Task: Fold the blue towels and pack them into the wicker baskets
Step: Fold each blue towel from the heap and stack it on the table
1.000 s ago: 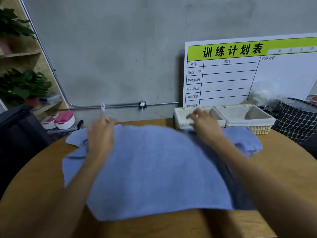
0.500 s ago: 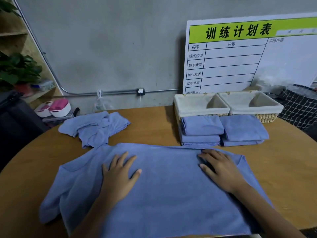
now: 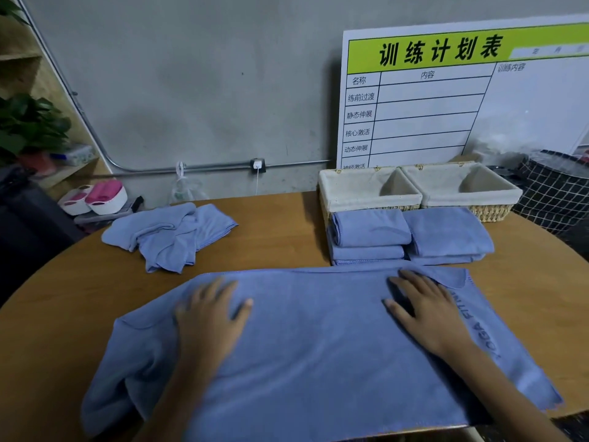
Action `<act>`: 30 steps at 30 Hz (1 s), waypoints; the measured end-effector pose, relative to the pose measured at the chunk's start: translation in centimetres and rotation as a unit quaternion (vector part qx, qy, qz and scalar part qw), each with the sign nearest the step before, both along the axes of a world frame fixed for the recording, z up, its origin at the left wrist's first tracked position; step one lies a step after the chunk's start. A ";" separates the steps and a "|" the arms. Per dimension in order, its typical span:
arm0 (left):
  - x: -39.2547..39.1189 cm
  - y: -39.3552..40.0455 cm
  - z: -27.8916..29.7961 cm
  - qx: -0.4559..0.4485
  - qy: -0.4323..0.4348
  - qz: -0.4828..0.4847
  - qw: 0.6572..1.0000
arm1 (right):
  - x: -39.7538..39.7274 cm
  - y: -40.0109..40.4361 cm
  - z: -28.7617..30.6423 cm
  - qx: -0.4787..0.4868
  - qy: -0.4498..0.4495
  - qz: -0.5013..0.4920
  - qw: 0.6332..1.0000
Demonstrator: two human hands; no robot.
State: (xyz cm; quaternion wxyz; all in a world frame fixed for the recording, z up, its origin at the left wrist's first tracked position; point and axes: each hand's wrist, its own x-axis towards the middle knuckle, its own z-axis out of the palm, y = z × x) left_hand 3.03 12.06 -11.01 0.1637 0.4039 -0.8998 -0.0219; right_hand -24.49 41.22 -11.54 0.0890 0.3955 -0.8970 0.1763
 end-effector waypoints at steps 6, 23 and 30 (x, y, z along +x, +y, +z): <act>1.5 -3.4 0.4 0.072 -0.081 0.012 0.994 | -0.8 2.0 0.9 0.033 0.016 -0.057 0.998; 4.1 -2.2 -1.4 -0.046 -0.036 -0.018 0.998 | 0.4 6.1 1.4 0.027 0.031 -0.047 0.998; 2.0 -2.9 -0.2 -0.086 0.057 -0.049 0.993 | -3.5 2.8 0.7 -0.020 0.026 -0.075 0.997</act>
